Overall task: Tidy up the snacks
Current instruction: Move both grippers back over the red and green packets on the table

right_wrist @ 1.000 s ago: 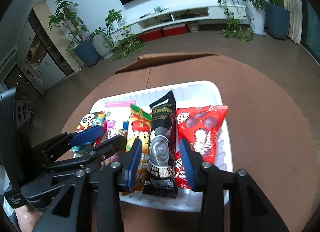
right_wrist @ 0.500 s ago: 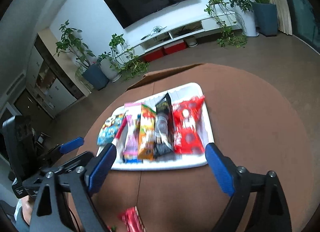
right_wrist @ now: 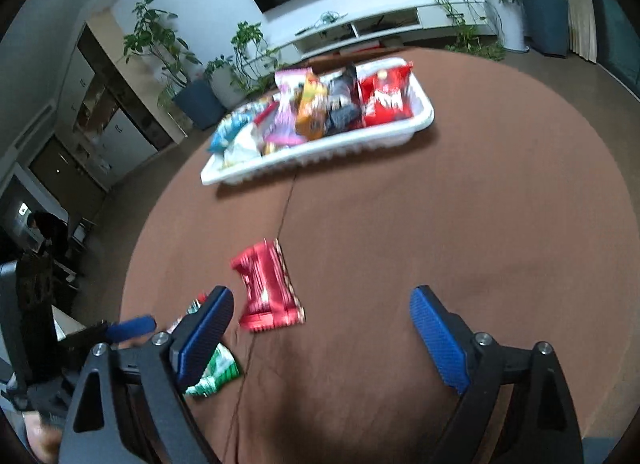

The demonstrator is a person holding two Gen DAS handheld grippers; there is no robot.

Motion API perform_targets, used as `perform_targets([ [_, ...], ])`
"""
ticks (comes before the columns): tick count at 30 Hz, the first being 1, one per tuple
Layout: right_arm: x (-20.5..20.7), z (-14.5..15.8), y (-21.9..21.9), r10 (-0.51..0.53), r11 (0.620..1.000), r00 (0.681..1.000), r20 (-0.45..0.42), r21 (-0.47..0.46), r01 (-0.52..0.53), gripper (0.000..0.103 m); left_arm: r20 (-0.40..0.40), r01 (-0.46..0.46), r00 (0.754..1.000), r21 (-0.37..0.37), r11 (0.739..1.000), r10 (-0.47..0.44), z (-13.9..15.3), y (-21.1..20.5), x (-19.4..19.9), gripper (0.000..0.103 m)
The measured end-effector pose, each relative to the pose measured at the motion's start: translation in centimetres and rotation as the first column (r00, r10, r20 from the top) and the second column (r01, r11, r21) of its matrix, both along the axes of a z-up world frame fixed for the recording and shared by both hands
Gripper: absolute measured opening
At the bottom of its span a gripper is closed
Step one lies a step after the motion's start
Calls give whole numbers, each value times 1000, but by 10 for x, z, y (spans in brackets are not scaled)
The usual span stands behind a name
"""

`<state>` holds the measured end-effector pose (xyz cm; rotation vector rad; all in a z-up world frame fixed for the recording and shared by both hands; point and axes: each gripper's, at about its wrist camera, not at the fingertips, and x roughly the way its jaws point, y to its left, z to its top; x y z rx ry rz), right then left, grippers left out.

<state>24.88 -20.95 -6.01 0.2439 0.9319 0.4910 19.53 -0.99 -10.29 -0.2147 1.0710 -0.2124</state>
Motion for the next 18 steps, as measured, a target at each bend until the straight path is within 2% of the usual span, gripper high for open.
perform_targets([
  [5, -7, 0, -6, -24, 1000, 1000, 17, -3, 24, 92, 21, -48, 999, 69, 996, 47, 3, -12, -2, 102],
  [11, -12, -2, -10, -31, 999, 999, 33, -9, 32, 92, -1, -116, 993, 177, 977, 118, 7, -20, 14, 102],
  [18, -14, -1, -9, -24, 999, 998, 56, -27, 26, 92, -13, -147, 988, 224, 963, 154, 2, -24, 38, 102],
])
